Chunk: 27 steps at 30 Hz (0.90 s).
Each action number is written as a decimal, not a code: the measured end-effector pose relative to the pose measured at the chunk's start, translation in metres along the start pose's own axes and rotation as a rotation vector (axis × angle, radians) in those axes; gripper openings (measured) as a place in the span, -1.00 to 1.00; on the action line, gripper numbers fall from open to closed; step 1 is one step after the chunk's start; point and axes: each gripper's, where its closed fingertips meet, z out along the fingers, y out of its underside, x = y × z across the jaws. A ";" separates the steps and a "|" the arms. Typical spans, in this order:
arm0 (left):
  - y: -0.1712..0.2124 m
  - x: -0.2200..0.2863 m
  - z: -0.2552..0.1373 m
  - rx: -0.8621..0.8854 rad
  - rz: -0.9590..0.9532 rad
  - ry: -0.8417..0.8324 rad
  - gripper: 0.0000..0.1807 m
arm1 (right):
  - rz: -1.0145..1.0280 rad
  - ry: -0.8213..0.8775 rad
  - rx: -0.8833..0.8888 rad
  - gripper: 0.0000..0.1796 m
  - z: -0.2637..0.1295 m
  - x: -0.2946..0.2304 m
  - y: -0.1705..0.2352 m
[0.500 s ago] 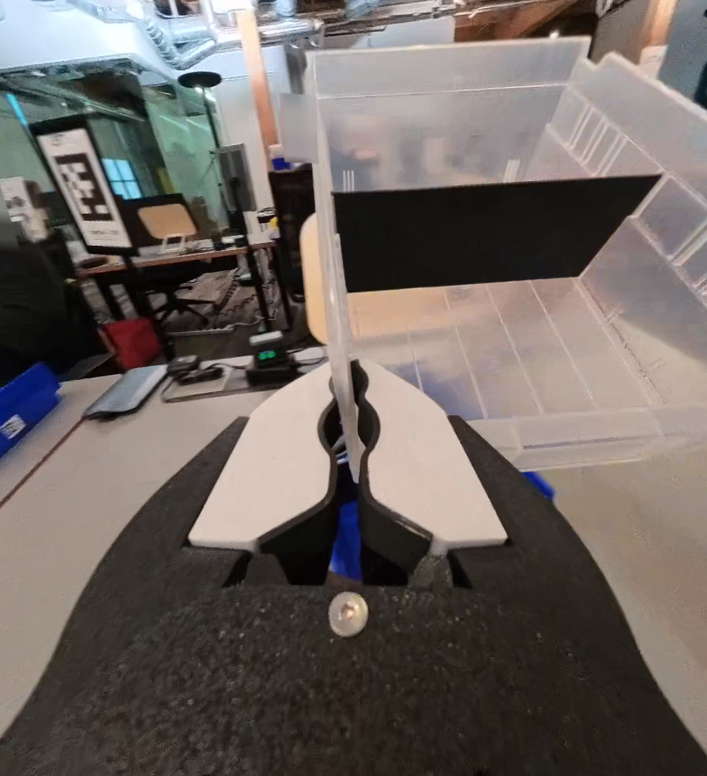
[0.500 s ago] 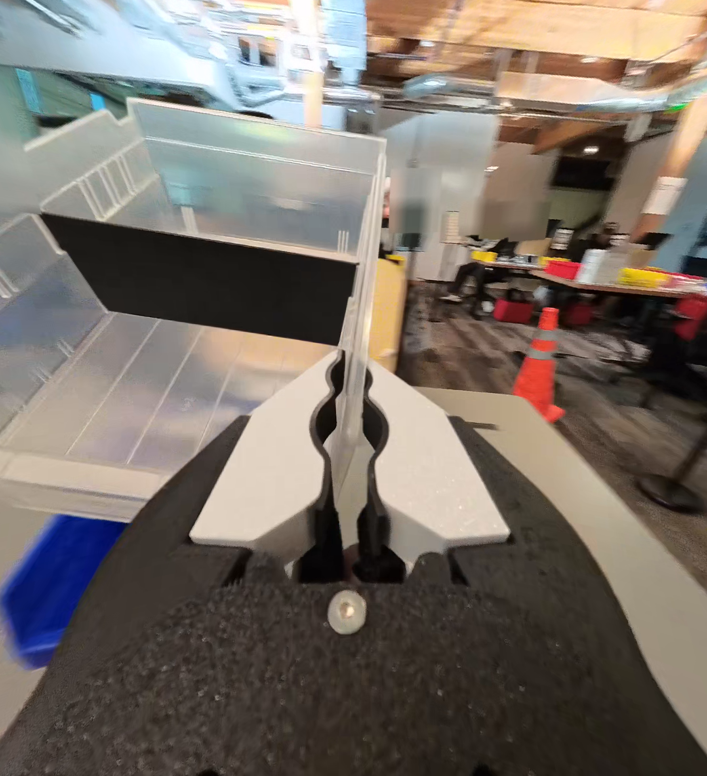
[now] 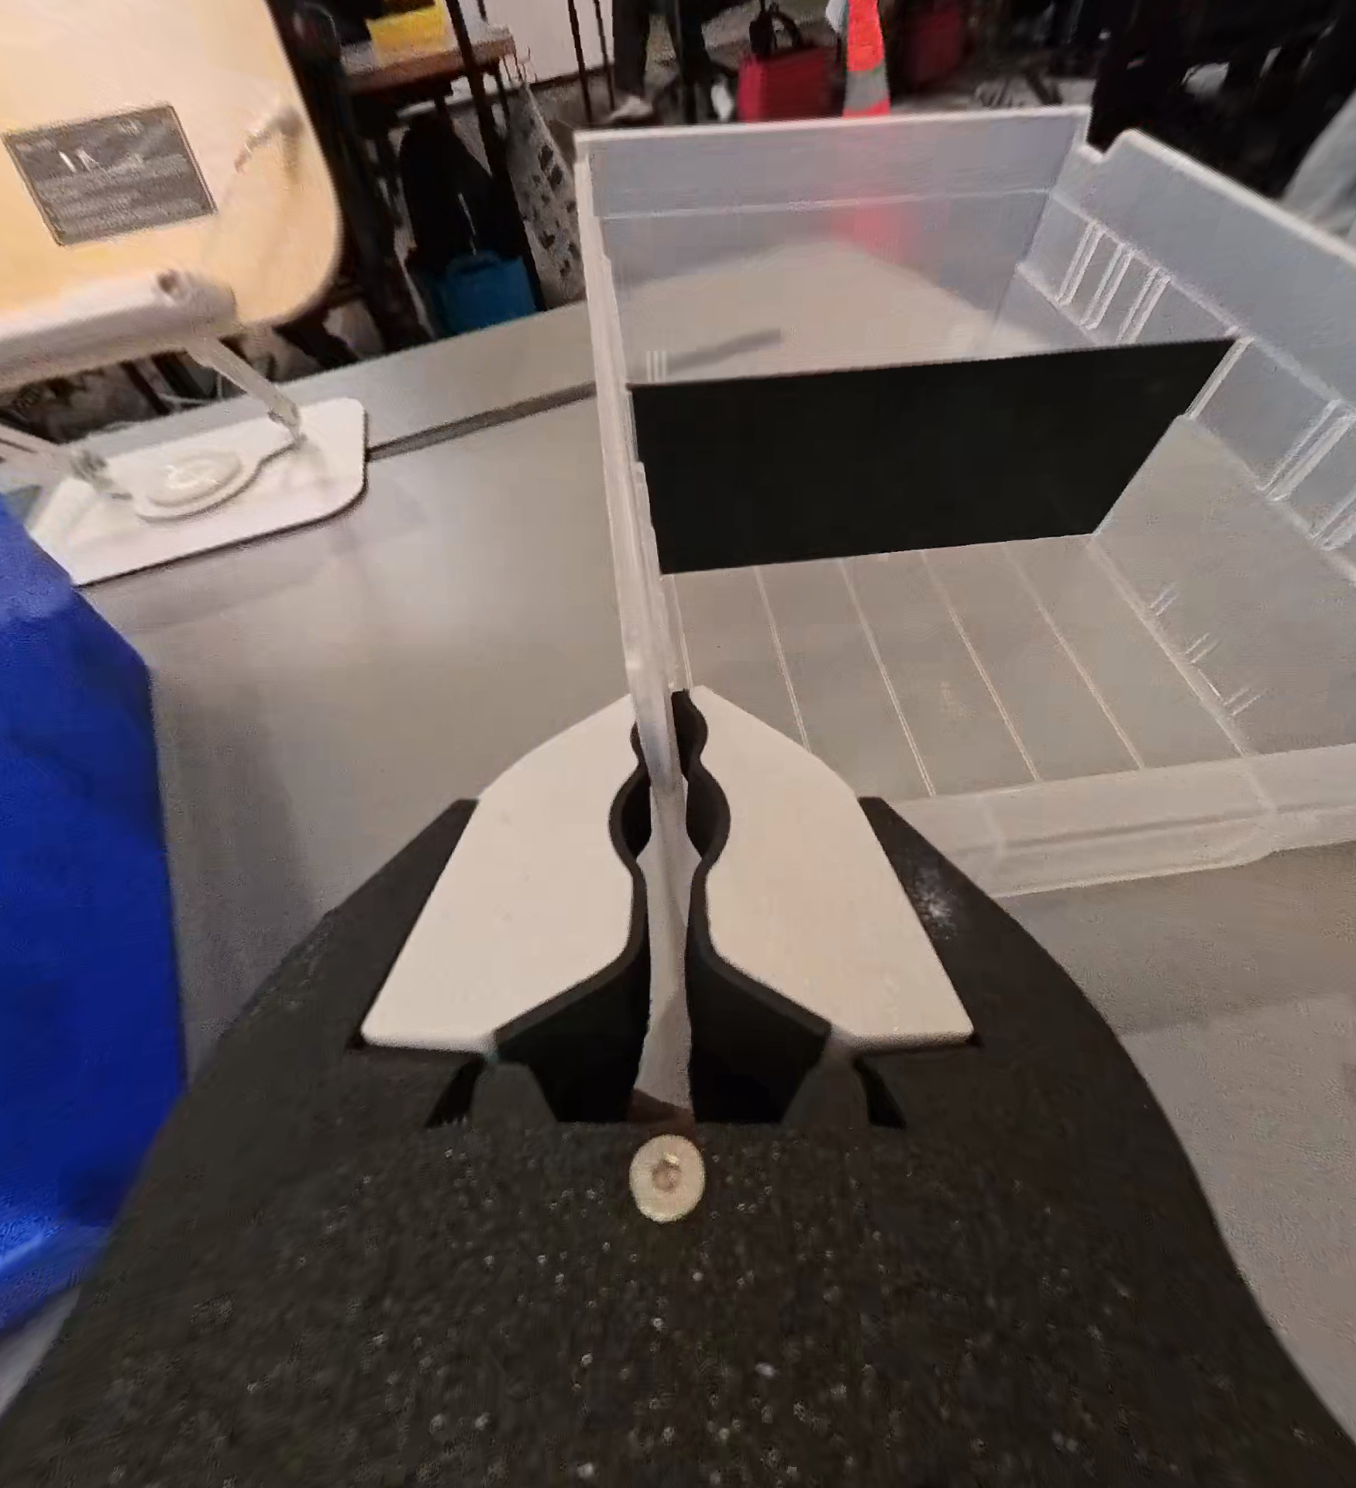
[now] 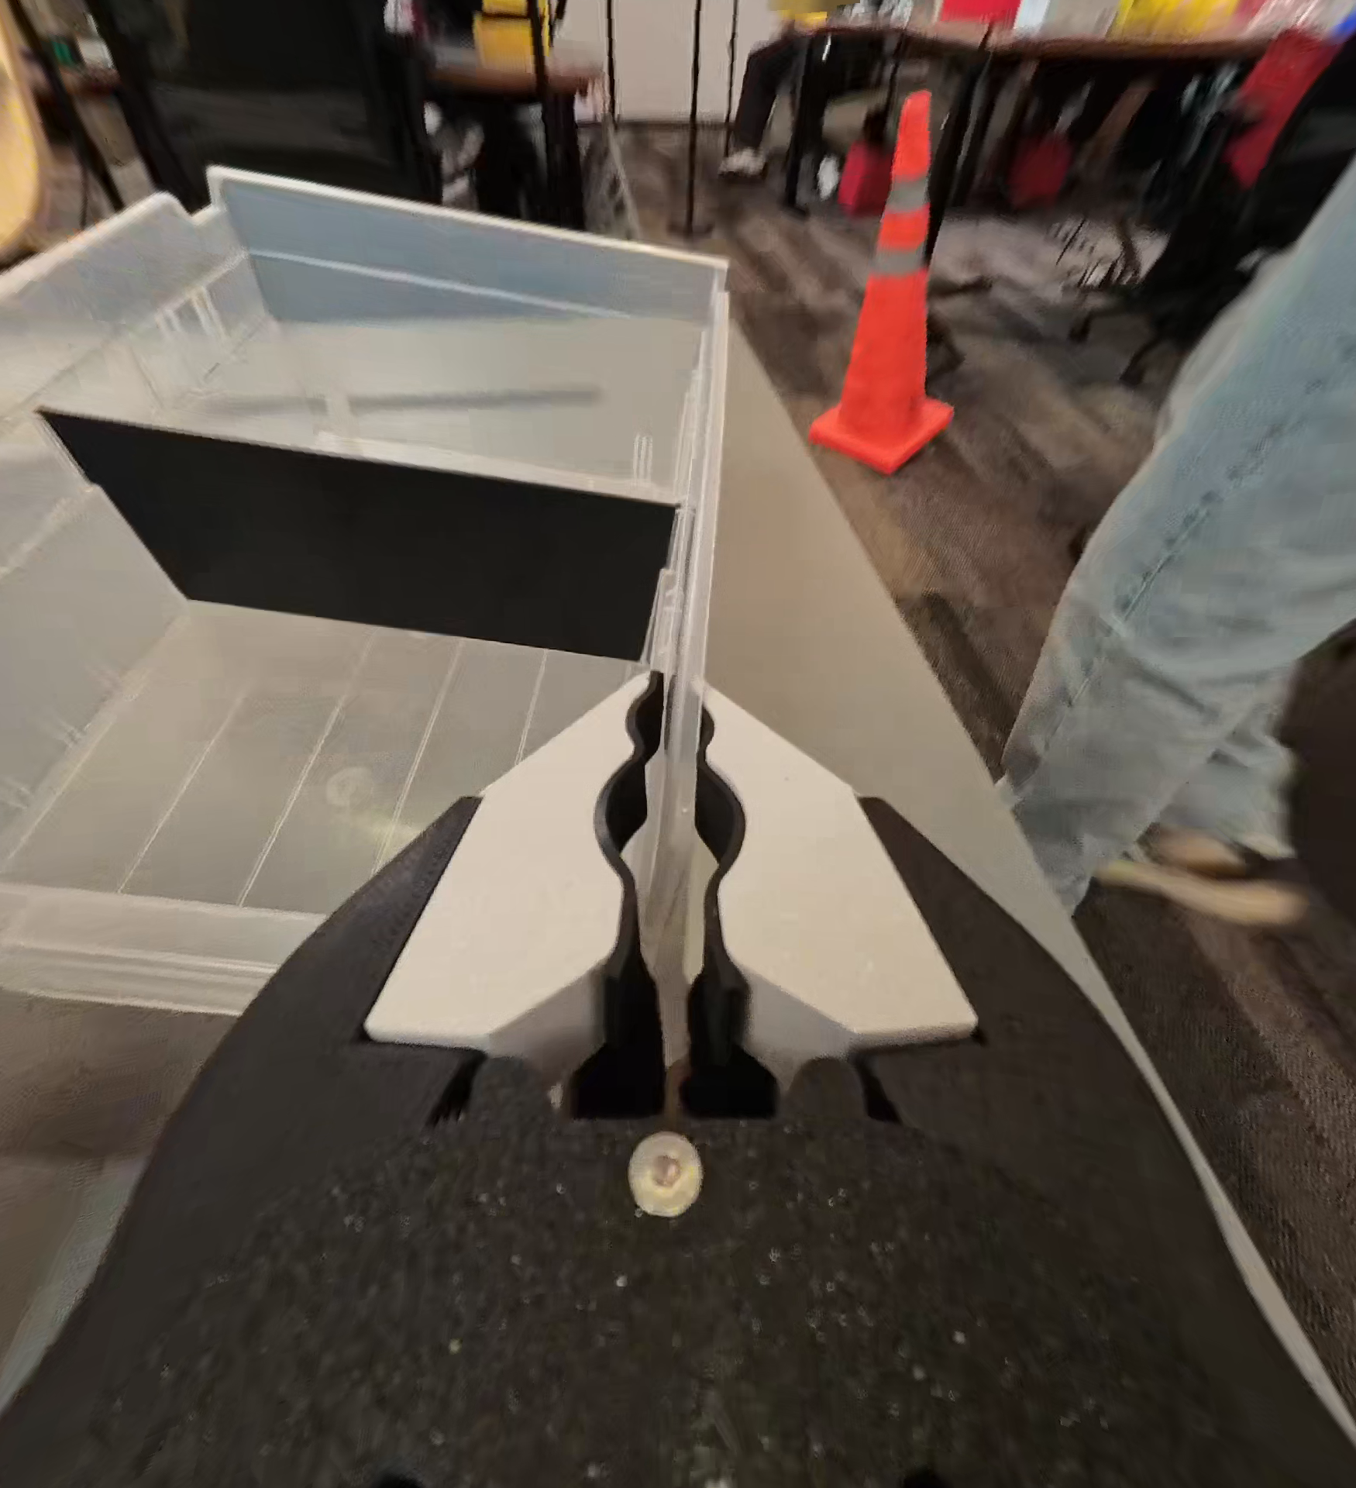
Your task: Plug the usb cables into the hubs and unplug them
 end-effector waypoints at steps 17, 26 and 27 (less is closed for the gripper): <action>0.007 -0.022 -0.074 0.014 -0.058 0.410 -0.68 | 0.011 0.069 -0.086 -0.68 0.022 0.020 0.005; 0.037 -0.325 -0.177 0.149 -0.110 -0.252 -0.33 | -0.216 -0.387 0.151 -0.49 -0.079 -0.211 -0.082; 0.050 -0.334 -0.177 0.123 -0.113 -0.265 -0.33 | -0.176 -0.536 0.112 -0.48 -0.091 -0.264 -0.070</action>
